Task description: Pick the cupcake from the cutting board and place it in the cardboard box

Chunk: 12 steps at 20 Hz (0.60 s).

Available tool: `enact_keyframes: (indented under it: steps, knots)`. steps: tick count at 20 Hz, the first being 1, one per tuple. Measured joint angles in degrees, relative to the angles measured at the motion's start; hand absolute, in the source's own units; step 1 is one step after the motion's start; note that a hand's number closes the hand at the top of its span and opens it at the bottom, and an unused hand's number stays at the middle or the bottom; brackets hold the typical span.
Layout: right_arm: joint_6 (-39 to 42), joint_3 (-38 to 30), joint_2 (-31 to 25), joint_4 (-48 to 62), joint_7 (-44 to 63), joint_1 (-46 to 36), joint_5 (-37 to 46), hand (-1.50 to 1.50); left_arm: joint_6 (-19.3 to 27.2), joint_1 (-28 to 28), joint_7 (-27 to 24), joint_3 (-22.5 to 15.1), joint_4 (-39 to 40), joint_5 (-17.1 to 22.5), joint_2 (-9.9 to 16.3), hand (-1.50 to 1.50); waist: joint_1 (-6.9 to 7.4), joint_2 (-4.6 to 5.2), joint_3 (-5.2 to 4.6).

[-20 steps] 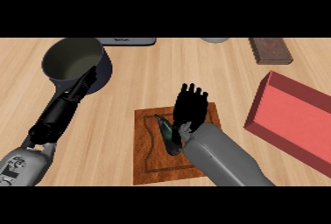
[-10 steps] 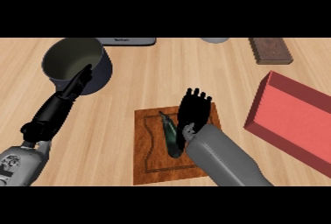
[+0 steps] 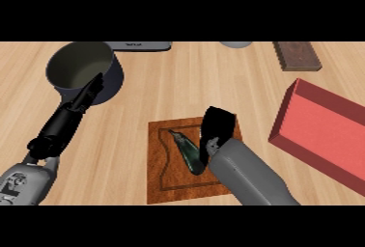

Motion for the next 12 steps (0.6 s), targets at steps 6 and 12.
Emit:
enact_keyframes:
  steps: [6, 12]
  knots:
    - [-1.0, 1.1, 0.3, 2.0, -3.4, -0.8, 4.9, 1.50, -1.5, 0.5, 1.0, 1.3, -1.1, -1.8, -1.6, 0.00, -0.03, 0.06, 0.04]
    - [-2.8, 4.3, -1.1, -1.2, -12.4, 2.1, 8.8, 1.50, -2.1, -0.3, 1.3, 2.5, -0.1, -2.8, -2.9, 0.00, -0.33, -0.18, 0.03]
